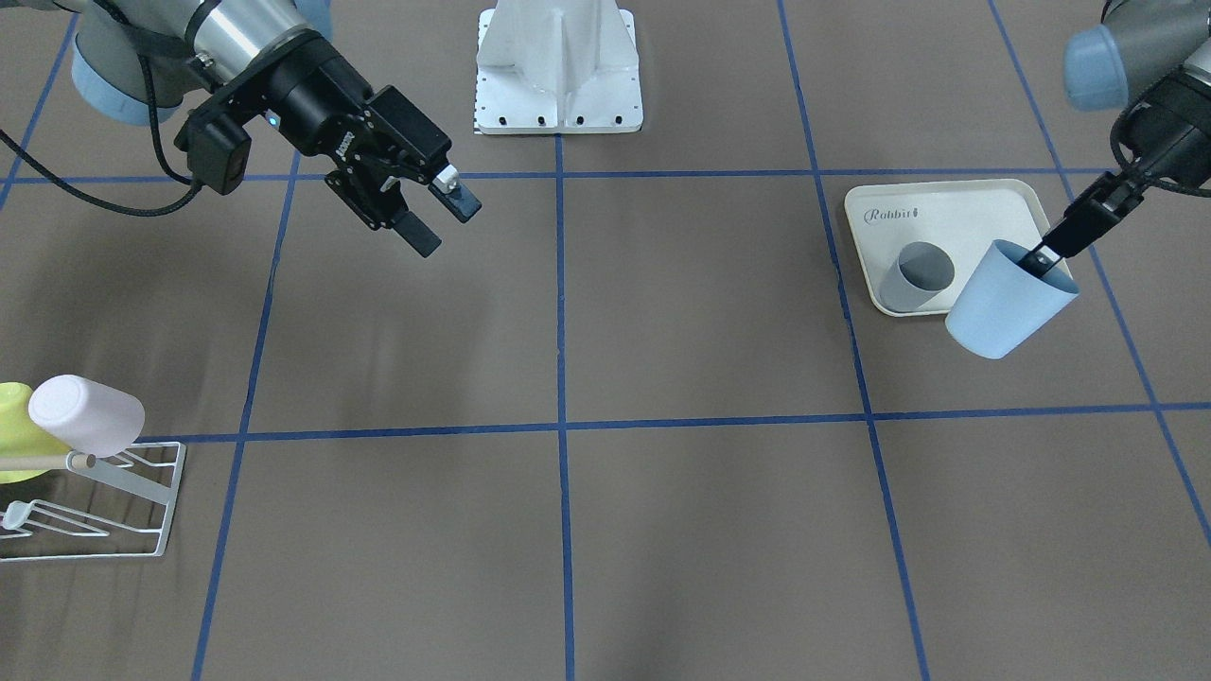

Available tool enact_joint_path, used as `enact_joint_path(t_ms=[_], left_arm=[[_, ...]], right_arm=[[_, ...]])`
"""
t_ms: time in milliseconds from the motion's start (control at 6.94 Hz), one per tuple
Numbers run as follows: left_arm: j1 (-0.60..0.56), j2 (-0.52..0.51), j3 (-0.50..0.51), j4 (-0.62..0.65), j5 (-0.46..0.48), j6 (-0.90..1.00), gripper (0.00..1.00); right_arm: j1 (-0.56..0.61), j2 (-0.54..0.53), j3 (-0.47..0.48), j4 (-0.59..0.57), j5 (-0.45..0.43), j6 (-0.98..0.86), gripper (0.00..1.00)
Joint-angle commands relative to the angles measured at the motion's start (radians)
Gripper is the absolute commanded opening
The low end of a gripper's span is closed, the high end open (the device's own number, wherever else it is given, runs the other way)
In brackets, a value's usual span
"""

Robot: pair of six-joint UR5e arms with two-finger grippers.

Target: Transfer IKEA cup to right arm and place on rack

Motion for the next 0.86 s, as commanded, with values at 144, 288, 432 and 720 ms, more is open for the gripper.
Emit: enact_joint_path(t_ms=[144, 288, 432, 720], left_arm=[[0.245, -0.017, 0.043, -0.488, 0.370, -0.454, 0.00], [0.302, -0.017, 0.043, -0.569, 0.462, -0.507, 0.00], [0.335, -0.018, 0.041, -0.627, 0.518, -0.560, 0.00], [0.474, -0.043, 0.058, -0.789, 0.761, -0.653, 0.00]], right_arm=[[-0.122, 0.129, -0.054, 0.000, -0.145, 0.066, 1.00], [-0.137, 0.164, -0.068, 0.000, -0.168, 0.095, 1.00], [-0.142, 0.187, -0.074, 0.000, -0.184, 0.107, 1.00], [-0.142, 0.232, -0.149, 0.049, -0.227, 0.130, 1.00]])
